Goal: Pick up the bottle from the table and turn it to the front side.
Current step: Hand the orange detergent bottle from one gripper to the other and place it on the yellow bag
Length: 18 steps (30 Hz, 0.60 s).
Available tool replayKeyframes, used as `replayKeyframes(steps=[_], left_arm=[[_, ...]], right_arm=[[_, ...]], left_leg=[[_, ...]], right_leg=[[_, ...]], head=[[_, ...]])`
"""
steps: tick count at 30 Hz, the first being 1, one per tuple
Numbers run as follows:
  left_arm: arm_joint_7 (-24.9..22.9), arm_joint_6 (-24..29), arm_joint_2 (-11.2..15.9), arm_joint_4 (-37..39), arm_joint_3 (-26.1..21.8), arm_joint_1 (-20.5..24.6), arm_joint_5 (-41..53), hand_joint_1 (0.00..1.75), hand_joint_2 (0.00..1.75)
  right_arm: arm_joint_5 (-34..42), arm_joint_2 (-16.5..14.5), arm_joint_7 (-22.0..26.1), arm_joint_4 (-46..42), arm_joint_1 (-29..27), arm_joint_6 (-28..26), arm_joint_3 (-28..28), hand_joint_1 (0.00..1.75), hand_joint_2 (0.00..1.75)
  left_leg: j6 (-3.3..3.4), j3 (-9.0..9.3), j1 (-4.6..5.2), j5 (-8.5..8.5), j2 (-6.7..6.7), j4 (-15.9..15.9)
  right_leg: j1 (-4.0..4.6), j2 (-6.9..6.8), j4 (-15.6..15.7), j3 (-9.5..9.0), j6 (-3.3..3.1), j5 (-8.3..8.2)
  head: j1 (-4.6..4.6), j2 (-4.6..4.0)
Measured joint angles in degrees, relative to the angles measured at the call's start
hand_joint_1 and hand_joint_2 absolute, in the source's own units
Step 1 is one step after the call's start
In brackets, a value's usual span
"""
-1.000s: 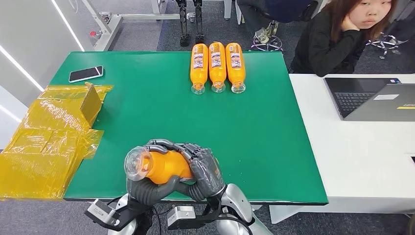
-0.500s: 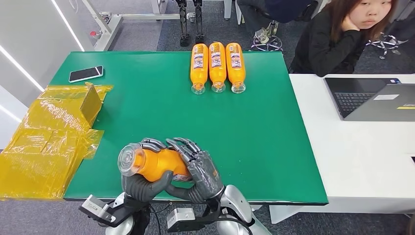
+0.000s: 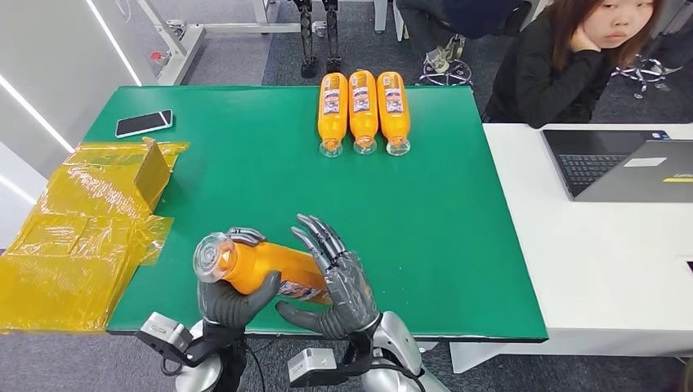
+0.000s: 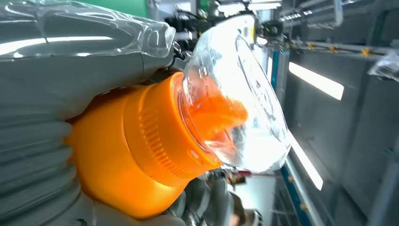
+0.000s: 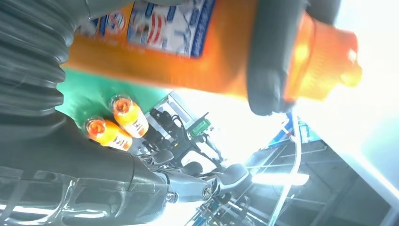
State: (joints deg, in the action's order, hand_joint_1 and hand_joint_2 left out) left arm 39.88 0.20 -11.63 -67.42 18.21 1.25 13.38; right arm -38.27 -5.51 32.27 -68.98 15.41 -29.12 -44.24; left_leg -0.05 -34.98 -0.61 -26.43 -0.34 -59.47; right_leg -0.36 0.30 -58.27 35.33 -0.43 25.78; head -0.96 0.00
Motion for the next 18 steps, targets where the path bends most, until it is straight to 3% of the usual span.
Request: replayKeyframes(steps=[6,18], left_arm=[[0.1,9.9,1.0,6.3,-3.3,4.2,4.2,1.75,1.75],[0.3,26.5,7.5,20.3,-9.7,16.1,13.5,1.75,1.75]], right_arm=[[1.4,0.0,0.6,0.0,0.1,-0.8,-0.1,0.00,1.75],[4.3,-0.1,2.0,0.4,1.4,0.7,-1.7,0.00,1.75]], left_leg=[[-0.01,0.01,-0.01,0.01,0.00,0.0],[-0.09,0.06,-0.02,0.07,0.05,0.0]], right_leg=[[0.00,0.00,0.0,0.00,-0.01,-0.01],[0.00,0.07,-0.1,-0.01,-0.08,-0.06]], head=[[-0.01,0.00],[0.01,0.00]])
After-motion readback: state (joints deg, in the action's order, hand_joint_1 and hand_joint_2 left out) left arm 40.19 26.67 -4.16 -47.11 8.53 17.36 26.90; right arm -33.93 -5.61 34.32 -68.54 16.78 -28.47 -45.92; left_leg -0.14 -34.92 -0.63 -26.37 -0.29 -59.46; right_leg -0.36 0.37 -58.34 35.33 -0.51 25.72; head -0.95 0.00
